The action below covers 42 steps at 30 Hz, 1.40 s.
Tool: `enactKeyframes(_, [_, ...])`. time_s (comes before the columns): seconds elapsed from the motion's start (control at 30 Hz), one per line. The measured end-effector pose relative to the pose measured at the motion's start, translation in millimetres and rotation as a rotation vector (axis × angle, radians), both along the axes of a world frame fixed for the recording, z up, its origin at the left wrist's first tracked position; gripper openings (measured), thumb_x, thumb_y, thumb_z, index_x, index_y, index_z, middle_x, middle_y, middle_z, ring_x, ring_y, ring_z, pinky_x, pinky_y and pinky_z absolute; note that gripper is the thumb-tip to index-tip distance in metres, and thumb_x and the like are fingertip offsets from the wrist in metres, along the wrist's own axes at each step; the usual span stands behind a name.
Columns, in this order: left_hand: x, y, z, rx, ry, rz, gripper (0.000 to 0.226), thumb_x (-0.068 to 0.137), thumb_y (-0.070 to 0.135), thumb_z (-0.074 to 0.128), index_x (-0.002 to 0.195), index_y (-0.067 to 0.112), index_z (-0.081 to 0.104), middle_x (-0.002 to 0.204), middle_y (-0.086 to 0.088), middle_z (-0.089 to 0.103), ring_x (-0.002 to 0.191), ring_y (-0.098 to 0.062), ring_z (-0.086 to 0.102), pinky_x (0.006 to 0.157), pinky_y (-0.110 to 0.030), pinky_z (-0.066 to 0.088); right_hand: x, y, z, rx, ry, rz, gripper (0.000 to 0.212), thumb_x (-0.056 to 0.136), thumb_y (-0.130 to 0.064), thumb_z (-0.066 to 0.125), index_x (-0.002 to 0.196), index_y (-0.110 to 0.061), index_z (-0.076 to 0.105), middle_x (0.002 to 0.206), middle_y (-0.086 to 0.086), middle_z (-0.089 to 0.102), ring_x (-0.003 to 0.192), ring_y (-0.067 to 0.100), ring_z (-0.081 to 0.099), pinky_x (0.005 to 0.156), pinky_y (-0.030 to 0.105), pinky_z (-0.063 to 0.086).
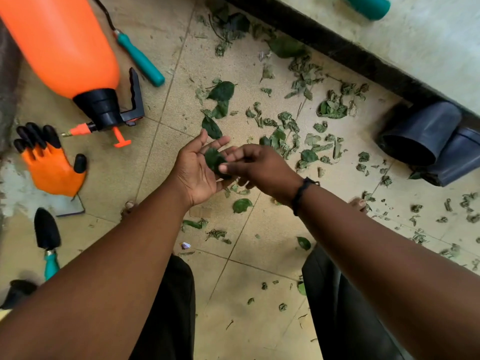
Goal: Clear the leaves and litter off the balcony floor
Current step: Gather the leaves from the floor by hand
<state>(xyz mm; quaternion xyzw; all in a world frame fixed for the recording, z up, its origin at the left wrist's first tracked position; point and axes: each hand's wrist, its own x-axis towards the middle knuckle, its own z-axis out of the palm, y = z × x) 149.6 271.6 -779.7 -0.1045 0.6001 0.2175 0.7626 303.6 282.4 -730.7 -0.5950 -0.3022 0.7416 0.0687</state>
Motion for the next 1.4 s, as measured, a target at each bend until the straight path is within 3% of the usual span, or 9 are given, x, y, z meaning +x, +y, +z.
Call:
enactKeyframes(0.17, [-20,9,0,0.035,-0.075,0.103,0.043,0.096,0.050,0.046,0.080,0.021,0.073,0.093,-0.001,0.073,0.088,-0.022,0.070,0.086,-0.038,0.051,-24,25,-21,0.226,-0.267,-0.048,0.019,0.094,-0.032,0.064,0.079,-0.020,0.060,0.070,-0.010,0.062,0.059,0.007,0.054,0.060,0.028,0.048])
enactKeyframes(0.27, [-40,16,-1,0.031,-0.094,0.117,0.038,0.096,0.047,0.047,0.085,0.019,0.071,0.086,0.000,0.070,0.084,-0.022,0.067,0.075,-0.037,0.057,-22,54,-52,0.273,-0.484,-0.037,0.019,0.095,-0.032,0.061,0.079,-0.025,0.055,0.077,-0.006,0.061,0.061,0.011,0.053,0.062,0.030,0.047])
enactKeyframes(0.33, [-54,19,-2,0.030,-0.085,0.103,0.038,0.097,0.048,0.044,0.092,0.019,0.068,0.087,0.000,0.070,0.083,-0.022,0.068,0.072,-0.036,0.058,-25,72,-76,0.294,-0.630,0.117,0.011,0.094,-0.033,0.061,0.098,-0.024,0.057,0.099,0.001,0.066,0.077,0.017,0.060,0.068,0.030,0.046])
enactKeyframes(0.43, [-73,22,-3,0.033,-0.063,0.060,0.041,0.098,0.052,0.041,0.101,0.020,0.068,0.092,-0.001,0.070,0.085,-0.023,0.069,0.080,-0.036,0.052,-38,92,-102,0.352,-0.741,0.416,0.046,0.092,-0.033,0.059,0.134,-0.024,0.042,0.130,0.010,0.051,0.103,0.030,0.058,0.075,0.031,0.041])
enactKeyframes(0.6, [-101,20,-7,0.049,-0.030,0.058,0.047,0.096,0.059,0.041,0.112,0.022,0.066,0.104,-0.002,0.072,0.094,-0.024,0.068,0.091,-0.038,0.047,-58,113,-122,0.414,-0.863,0.633,0.052,0.091,-0.030,0.061,0.135,-0.018,0.037,0.133,0.015,0.041,0.105,0.040,0.056,0.076,0.040,0.042])
enactKeyframes(0.9, [-113,0,-11,0.084,-0.035,0.212,0.054,0.096,0.064,0.037,0.105,0.021,0.068,0.090,0.000,0.071,0.091,-0.024,0.068,0.086,-0.036,0.049,-39,108,-109,0.226,-0.817,0.513,0.025,0.089,-0.030,0.066,0.100,-0.007,0.068,0.099,0.014,0.067,0.082,0.025,0.057,0.066,0.033,0.045])
enactKeyframes(1.03, [-106,-8,-14,0.080,-0.025,0.273,0.055,0.095,0.066,0.036,0.107,0.021,0.066,0.090,0.000,0.071,0.091,-0.023,0.068,0.084,-0.036,0.049,-43,86,-68,0.181,-0.522,0.164,0.016,0.085,-0.021,0.073,0.081,-0.018,0.058,0.088,0.007,0.066,0.066,0.011,0.054,0.055,0.022,0.043])
enactKeyframes(1.2, [-89,-11,-15,0.061,-0.061,0.280,0.059,0.095,0.067,0.033,0.112,0.022,0.067,0.106,-0.005,0.072,0.096,-0.024,0.065,0.087,-0.038,0.048,-85,39,-17,0.066,-0.126,0.218,0.023,0.083,-0.020,0.075,0.093,-0.012,0.056,0.082,-0.005,0.067,0.060,0.003,0.059,0.054,0.016,0.048])
enactKeyframes(1.4, [-91,4,-13,0.089,-0.117,0.287,0.045,0.097,0.057,0.040,0.095,0.022,0.069,0.095,0.000,0.069,0.095,-0.026,0.066,0.083,-0.039,0.051,-76,33,-66,0.256,-0.584,0.049,0.024,0.091,-0.039,0.064,0.097,-0.016,0.060,0.091,0.001,0.068,0.069,0.014,0.057,0.066,0.030,0.048])
